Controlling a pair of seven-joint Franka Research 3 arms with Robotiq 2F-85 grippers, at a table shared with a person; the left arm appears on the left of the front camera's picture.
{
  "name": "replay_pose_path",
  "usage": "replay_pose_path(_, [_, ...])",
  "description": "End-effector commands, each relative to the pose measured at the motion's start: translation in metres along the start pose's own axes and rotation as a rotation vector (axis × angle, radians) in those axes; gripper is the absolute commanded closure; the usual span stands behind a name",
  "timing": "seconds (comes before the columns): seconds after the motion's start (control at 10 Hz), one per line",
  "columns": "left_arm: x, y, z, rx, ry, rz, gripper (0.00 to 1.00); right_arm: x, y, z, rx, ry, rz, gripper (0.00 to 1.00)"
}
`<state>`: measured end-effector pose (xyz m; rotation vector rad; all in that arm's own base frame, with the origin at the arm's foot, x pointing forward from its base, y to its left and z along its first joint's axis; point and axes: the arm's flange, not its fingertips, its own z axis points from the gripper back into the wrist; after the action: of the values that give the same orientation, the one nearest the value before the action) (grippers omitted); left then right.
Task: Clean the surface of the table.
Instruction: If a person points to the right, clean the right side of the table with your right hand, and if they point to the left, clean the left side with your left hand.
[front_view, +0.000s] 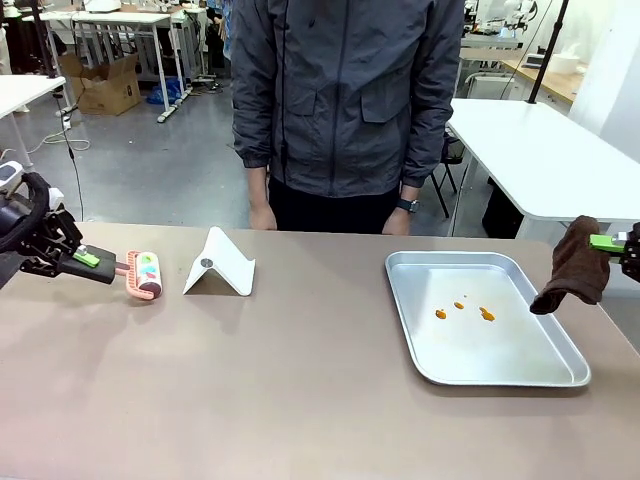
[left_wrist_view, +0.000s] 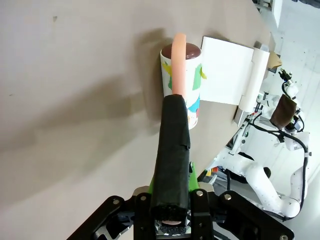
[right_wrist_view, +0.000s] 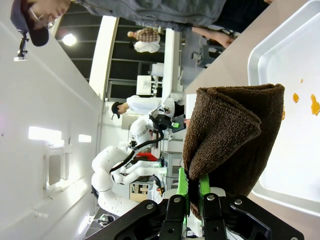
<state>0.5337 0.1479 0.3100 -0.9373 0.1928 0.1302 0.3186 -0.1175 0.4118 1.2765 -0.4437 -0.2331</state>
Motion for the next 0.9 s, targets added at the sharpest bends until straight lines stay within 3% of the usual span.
replay_pose_path(0.0, [-0.011,-0.002,-0.003,-0.124,0.026,-0.071,0.78,-0.001,0.005,0.002,0.006,0.001,-0.013,1.00])
replay_pose_path(0.3, [-0.069,-0.026,0.037,-0.351,0.042,-0.281,0.78,-0.001,0.005,0.002,0.006,0.001,-0.013,1.00])
replay_pose_path(0.6, [-0.134,-0.019,0.067,-0.388,0.166,-0.327,0.78,-0.001,0.005,0.002,0.006,0.001,-0.013,1.00])
replay_pose_path(0.8, [-0.177,0.009,0.080,-0.383,0.166,-0.358,0.78,-0.001,0.005,0.002,0.006,0.001,-0.013,1.00])
